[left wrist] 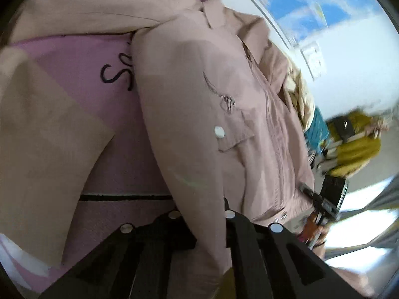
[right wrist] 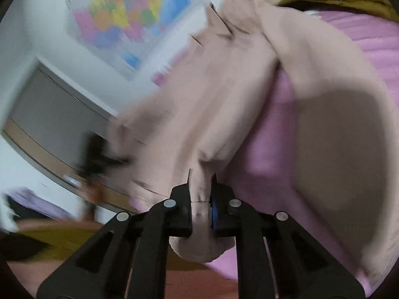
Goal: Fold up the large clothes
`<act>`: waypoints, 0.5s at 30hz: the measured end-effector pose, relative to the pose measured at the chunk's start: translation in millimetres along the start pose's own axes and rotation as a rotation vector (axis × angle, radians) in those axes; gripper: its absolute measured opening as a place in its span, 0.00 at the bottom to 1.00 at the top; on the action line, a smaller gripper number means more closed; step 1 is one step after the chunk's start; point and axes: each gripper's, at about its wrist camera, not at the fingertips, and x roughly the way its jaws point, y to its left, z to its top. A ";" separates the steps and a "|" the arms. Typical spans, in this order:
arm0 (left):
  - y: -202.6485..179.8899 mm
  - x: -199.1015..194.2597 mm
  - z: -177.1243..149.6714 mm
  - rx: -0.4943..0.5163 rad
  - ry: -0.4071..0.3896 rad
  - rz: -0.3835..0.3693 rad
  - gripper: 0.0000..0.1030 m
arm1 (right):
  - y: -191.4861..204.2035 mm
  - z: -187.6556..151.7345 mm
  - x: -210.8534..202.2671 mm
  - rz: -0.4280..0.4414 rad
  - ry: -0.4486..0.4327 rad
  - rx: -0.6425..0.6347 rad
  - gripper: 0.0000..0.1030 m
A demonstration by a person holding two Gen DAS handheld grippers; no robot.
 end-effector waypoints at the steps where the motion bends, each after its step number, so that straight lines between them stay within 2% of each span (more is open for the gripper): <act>1: -3.2 -13.4 2.0 -0.008 -0.027 -0.037 0.02 | 10.2 7.1 -17.8 0.043 -0.055 -0.012 0.10; 3: -7.8 -36.6 2.9 -0.013 -0.076 -0.081 0.02 | 28.4 17.0 -51.2 0.084 -0.143 -0.040 0.09; 5: -12.8 -59.7 2.2 -0.018 -0.113 -0.114 0.03 | 42.6 20.1 -68.2 0.074 -0.175 -0.091 0.09; 7: -19.3 -66.7 -0.6 0.018 -0.120 -0.057 0.03 | 46.2 19.5 -67.5 0.020 -0.158 -0.117 0.10; 9: -18.1 -56.3 -0.9 0.030 -0.090 0.003 0.03 | 31.5 15.5 -48.0 -0.026 -0.070 -0.074 0.10; 11: -3.3 -39.0 0.4 0.004 -0.047 0.125 0.04 | 17.2 11.3 -29.8 -0.096 -0.010 -0.042 0.12; 12: 0.3 -33.3 -0.1 0.003 -0.036 0.155 0.05 | 10.8 8.7 -22.6 -0.119 0.017 -0.033 0.15; 13: 4.7 -26.7 -1.4 0.015 -0.031 0.215 0.07 | 5.7 6.3 -16.1 -0.171 0.033 -0.032 0.22; 14: 6.8 -23.1 -2.1 0.023 -0.037 0.267 0.15 | 1.9 6.1 -14.1 -0.225 0.041 -0.033 0.25; 15: 5.3 -24.3 -2.9 0.040 -0.055 0.284 0.16 | -0.5 6.9 -13.3 -0.269 0.049 -0.036 0.32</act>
